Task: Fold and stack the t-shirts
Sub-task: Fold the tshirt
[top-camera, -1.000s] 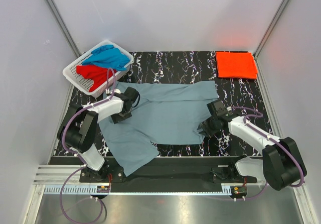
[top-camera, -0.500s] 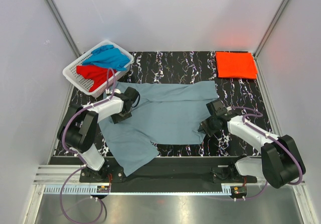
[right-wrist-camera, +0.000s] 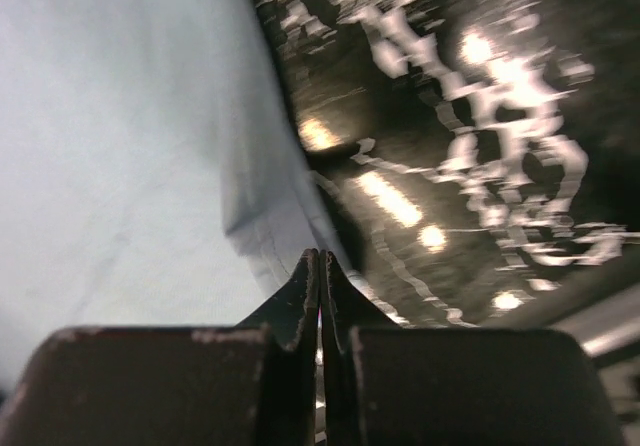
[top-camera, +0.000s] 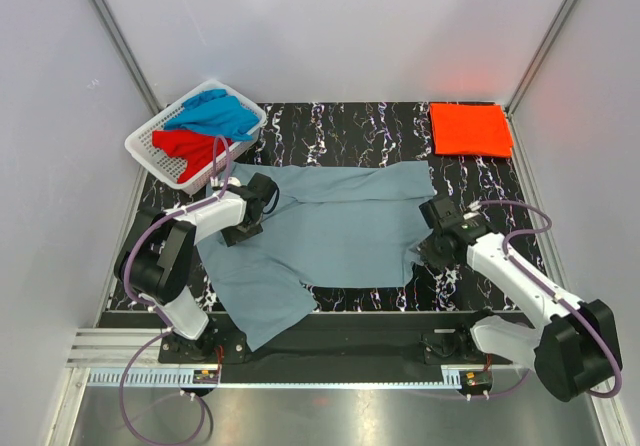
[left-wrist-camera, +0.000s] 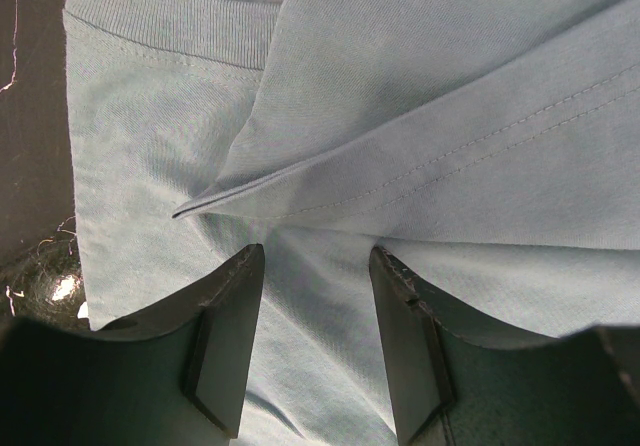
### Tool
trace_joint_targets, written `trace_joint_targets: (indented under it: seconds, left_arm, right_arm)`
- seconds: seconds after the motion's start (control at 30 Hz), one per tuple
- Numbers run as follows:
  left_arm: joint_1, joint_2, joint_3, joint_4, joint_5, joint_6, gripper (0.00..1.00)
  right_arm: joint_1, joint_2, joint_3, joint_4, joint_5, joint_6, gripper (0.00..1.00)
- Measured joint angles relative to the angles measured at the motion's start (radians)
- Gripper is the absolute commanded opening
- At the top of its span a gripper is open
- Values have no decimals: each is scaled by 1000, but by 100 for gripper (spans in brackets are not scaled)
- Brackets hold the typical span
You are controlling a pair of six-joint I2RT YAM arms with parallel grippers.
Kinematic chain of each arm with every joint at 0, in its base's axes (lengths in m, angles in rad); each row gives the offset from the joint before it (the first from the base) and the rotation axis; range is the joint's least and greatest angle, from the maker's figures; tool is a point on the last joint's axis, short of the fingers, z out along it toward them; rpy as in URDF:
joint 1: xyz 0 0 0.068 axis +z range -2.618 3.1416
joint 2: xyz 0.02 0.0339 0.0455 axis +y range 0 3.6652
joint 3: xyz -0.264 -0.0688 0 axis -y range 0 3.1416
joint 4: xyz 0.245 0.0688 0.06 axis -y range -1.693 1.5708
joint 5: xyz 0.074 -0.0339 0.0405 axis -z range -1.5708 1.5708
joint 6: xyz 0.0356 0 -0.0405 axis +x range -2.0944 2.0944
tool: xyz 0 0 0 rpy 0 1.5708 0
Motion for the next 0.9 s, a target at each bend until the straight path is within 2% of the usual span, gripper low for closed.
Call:
trace_joint_targets:
  seconds: [0.43, 0.67, 0.77, 0.8, 0.83, 0.9]
  left_arm:
    - [0, 8, 8, -2, -2, 5, 53]
    - [0, 8, 8, -2, -2, 5, 53]
    - [-1, 8, 8, -1, -2, 8, 52]
    - [-1, 8, 8, -1, -2, 8, 53]
    - [-1, 8, 8, -1, -2, 8, 53]
    - [-1, 8, 8, -1, -1, 9, 52]
  right_arm:
    - [-16, -11, 98, -308, 215, -71, 0]
    - [-31, -31, 119, -361, 248, -70, 0]
    - [-44, -27, 103, -378, 248, -62, 6]
    - [-47, -22, 101, -386, 248, -58, 10]
    - [-48, -16, 101, -389, 248, -55, 19]
    - [-50, -3, 102, -393, 247, -51, 24]
